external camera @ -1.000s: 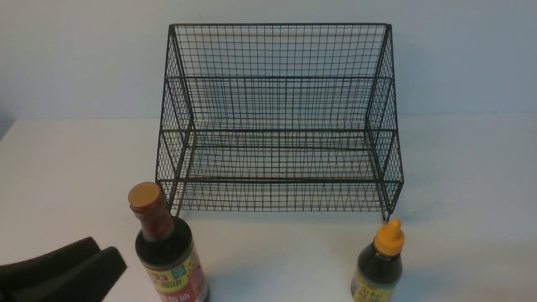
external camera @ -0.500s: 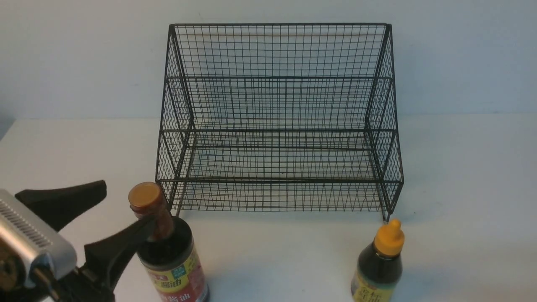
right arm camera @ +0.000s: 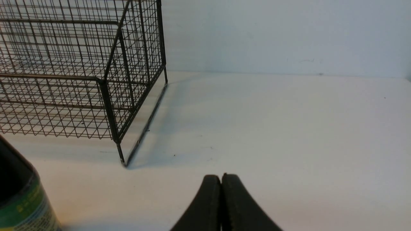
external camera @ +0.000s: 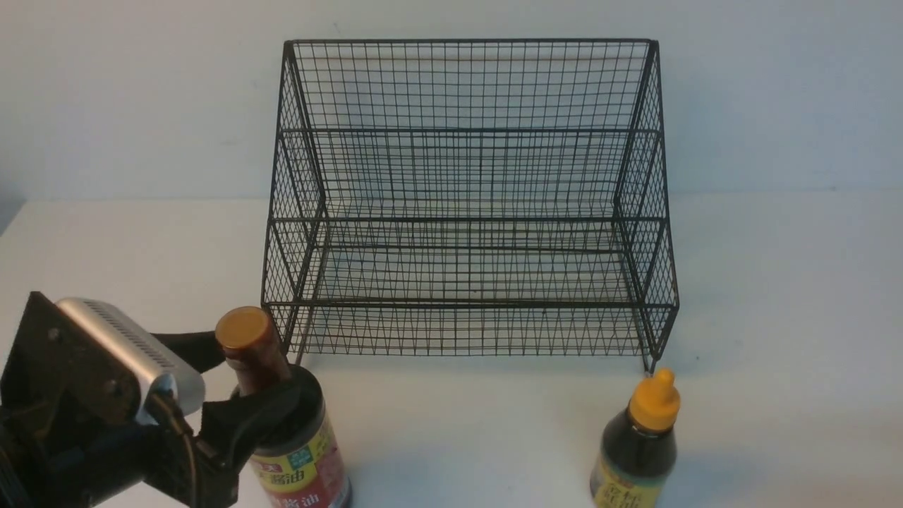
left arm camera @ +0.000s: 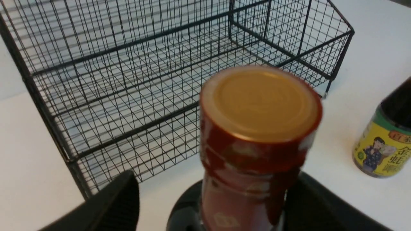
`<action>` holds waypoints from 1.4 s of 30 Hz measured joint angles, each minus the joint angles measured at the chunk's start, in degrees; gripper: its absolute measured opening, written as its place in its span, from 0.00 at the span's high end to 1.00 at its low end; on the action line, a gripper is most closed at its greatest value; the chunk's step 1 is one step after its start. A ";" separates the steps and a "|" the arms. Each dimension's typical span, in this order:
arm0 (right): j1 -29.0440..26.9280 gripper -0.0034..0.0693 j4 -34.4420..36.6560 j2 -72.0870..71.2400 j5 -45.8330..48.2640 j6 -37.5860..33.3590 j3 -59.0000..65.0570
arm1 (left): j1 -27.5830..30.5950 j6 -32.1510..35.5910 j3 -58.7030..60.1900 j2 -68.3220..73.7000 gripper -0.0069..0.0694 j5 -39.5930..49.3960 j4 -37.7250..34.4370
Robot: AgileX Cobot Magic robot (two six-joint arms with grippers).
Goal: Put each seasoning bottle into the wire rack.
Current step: Use the left arm to grab the condiment bottle closest to it, then use the left arm to put the condiment bottle back on the shelf
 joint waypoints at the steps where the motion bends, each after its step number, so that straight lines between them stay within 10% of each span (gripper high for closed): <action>1: 0.00 0.97 0.00 0.00 0.00 0.00 0.00 | 0.00 0.00 0.00 0.36 0.18 0.20 -0.09; 20: 0.00 0.97 0.00 0.00 0.00 0.00 0.00 | 0.00 0.06 -3.39 2.09 0.20 1.11 -0.26; 30: 0.00 0.97 0.00 0.00 0.00 0.00 0.00 | -0.07 -0.55 -3.96 2.27 0.57 2.78 0.91; 42: 0.00 0.97 0.00 0.00 0.00 0.00 0.00 | -0.07 -22.89 -29.35 4.85 0.56 7.43 9.18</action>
